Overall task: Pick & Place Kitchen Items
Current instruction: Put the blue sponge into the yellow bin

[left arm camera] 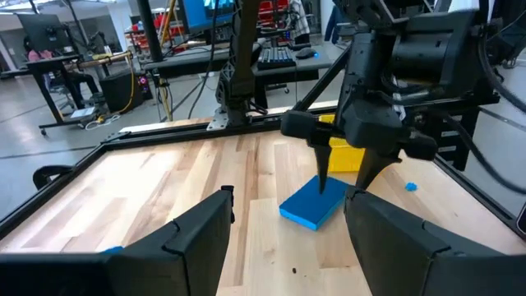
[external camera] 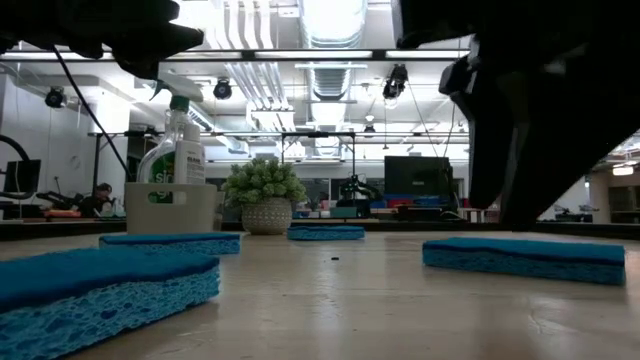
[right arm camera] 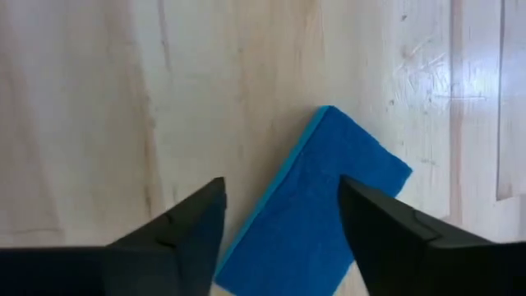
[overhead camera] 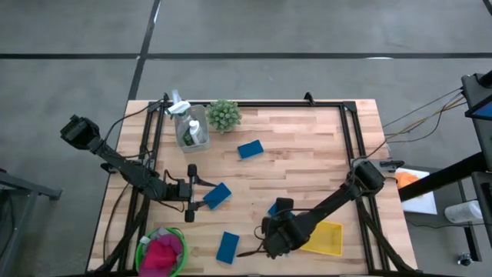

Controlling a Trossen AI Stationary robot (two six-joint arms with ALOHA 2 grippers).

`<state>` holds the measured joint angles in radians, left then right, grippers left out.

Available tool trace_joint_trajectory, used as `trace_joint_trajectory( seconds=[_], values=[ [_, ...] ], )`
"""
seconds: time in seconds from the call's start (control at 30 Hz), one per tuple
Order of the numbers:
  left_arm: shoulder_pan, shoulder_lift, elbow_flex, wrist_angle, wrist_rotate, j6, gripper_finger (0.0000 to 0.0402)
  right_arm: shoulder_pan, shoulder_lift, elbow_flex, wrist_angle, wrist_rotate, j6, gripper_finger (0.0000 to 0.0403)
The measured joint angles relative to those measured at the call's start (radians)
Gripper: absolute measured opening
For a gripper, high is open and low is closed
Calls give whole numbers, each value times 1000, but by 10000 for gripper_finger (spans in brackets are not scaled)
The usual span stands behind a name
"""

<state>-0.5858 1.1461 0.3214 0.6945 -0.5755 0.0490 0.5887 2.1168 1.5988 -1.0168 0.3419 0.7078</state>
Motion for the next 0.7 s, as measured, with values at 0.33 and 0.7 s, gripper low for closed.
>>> trace_joint_trajectory(
  seconds=[0.33, 0.7],
  values=[
    [0, 0, 0, 0, 0, 0, 236, -25, 78, 2, -10, 7, -2, 267],
    [0, 0, 0, -4, 0, -2, 236, -40, 89, 1, -26, -45, -53, 86]
  ],
)
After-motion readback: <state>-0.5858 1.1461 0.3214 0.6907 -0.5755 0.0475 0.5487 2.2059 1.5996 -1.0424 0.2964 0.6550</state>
